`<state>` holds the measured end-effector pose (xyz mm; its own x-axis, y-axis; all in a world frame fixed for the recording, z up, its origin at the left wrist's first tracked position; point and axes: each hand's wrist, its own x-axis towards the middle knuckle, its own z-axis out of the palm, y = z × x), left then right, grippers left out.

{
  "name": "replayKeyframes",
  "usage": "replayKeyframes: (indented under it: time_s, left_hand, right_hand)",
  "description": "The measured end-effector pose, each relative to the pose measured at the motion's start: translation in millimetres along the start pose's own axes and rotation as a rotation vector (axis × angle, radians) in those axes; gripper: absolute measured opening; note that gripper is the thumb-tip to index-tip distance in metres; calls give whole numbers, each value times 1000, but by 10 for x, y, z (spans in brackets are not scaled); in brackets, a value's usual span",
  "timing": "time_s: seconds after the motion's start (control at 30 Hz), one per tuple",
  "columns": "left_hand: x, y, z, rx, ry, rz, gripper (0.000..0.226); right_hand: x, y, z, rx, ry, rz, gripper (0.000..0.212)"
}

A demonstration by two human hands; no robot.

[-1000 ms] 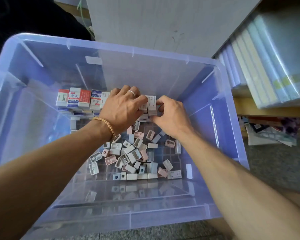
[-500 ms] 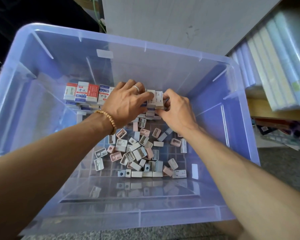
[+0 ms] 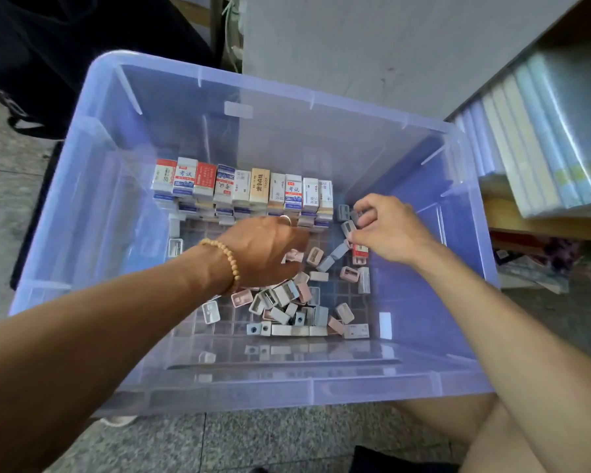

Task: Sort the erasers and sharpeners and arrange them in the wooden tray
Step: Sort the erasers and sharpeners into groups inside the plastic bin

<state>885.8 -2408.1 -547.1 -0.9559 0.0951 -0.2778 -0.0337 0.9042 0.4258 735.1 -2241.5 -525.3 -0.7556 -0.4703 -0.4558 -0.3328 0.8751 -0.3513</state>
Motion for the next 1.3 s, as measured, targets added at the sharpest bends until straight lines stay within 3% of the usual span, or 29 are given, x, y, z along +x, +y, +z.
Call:
replayKeyframes:
  time_s: [0.13, 0.27, 0.57, 0.67, 0.83, 1.0, 1.3]
  left_hand:
    - [-114, -106, 253, -29, -223, -28, 49]
    - [-57, -154, 332, -124, -220, -75, 57]
    - [-20, -212, 348, -287, -258, -166, 64]
    - [-12, -223, 320, -320, -264, -168, 65]
    - [-40, -236, 322, -357, -282, -171, 66]
    - [-77, -187, 320, -327, -362, -136, 76]
    - [-119, -155, 381, -275, -442, -90, 81]
  right_hand:
    - [-101, -11, 72, -240, -74, -49, 46]
    - [-24, -92, 177, -555, -196, -105, 49]
    - [100, -12, 307, -996, -248, -233, 62]
    - [94, -20, 304, -1046, -272, -254, 58]
    - [66, -46, 300, -1148, -452, -320, 52]
    - [58, -13, 327, -1189, -474, -393, 43]
    - [65, 14, 313, -1038, -576, -325, 39]
